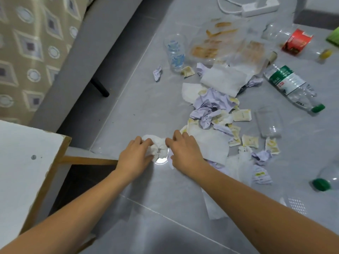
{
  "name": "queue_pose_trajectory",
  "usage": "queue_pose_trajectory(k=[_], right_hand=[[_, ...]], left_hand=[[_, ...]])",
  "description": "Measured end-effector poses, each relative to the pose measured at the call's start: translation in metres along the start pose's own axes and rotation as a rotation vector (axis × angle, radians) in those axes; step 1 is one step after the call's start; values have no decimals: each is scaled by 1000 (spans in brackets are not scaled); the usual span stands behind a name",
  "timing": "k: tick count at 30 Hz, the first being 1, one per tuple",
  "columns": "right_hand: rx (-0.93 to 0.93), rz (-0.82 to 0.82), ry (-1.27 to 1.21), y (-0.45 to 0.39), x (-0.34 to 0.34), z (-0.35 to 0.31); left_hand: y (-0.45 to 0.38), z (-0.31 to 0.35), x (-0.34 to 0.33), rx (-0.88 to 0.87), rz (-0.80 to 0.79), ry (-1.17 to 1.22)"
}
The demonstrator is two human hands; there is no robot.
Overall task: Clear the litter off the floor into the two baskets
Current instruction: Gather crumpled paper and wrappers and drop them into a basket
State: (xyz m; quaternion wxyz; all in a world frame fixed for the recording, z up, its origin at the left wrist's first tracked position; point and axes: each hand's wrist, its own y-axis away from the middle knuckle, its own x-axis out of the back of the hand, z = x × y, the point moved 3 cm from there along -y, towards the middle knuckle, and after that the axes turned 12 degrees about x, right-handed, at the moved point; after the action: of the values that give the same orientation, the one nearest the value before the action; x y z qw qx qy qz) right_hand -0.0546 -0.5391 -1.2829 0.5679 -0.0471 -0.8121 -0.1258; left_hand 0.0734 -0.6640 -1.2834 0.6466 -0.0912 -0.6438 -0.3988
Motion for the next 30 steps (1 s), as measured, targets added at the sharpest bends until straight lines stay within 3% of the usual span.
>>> queue_pose_trajectory(k=[4, 10, 15, 23, 26, 30], right_hand=[[24, -5, -54, 8, 3, 1], [-178, 352, -346, 62, 60, 39], [-419, 650, -398, 171, 137, 95], [-822, 1009, -178, 387, 242, 147], [-971, 1071, -108, 464, 254, 166], [-1168, 1047, -106, 532, 243, 191]], left_hand=[[-2, 3, 2, 10, -2, 80], [-5, 68, 50, -113, 126, 224], [18, 197, 98, -386, 84, 325], [106, 434, 133, -940, -43, 312], [145, 514, 123, -1094, -29, 273], [183, 589, 90, -1150, -65, 138]])
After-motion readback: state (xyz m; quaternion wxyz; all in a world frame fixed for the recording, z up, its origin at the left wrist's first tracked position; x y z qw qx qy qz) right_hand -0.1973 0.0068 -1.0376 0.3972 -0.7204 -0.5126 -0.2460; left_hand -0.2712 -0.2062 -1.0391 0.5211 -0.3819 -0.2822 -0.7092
